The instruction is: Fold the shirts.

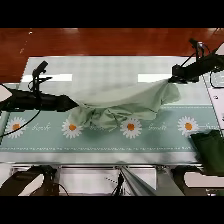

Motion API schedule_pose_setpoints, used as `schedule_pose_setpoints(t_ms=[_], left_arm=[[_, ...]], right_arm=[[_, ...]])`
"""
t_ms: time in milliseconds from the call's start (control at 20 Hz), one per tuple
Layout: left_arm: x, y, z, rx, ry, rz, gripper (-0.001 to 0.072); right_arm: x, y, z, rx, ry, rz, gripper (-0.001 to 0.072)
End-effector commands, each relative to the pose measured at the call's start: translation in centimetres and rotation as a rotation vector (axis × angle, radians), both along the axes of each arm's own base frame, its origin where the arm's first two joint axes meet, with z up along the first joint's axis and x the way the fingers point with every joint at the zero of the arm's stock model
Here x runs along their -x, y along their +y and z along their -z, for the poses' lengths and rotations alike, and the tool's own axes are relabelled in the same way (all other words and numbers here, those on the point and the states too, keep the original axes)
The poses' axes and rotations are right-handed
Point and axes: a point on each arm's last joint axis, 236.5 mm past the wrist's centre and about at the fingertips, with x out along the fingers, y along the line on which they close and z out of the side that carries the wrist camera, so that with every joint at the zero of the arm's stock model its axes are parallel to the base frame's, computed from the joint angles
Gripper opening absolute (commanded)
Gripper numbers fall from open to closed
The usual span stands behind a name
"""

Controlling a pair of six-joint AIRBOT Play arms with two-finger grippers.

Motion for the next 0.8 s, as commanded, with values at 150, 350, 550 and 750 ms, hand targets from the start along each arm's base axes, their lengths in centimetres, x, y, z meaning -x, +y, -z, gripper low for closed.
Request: schedule_pose_setpoints(t_ms=[150,350,550,750], left_arm=[[0.5,-0.7,1.0,-0.009,0.016,0.049,0.0028],[0.6,-0.7,1.0,-0.015,0.004,0.07,0.0028],[0.6,-0.7,1.0,-0.02,-0.009,0.084,0.0028],[0.6,-0.7,1.0,-0.02,-0.01,0.086,0.0028]], right_arm=[[5.0,-2.1,-2.2,0.1,0.041,-0.202,0.0353],[9.4,-8.2,-3.9,0.18,0.073,-0.04,0.0452],[13.0,-2.9,0.8,-0.146,0.11,0.079,0.0537],[13.8,1.4,7.7,-0.271,0.139,0.211,0.0546]])
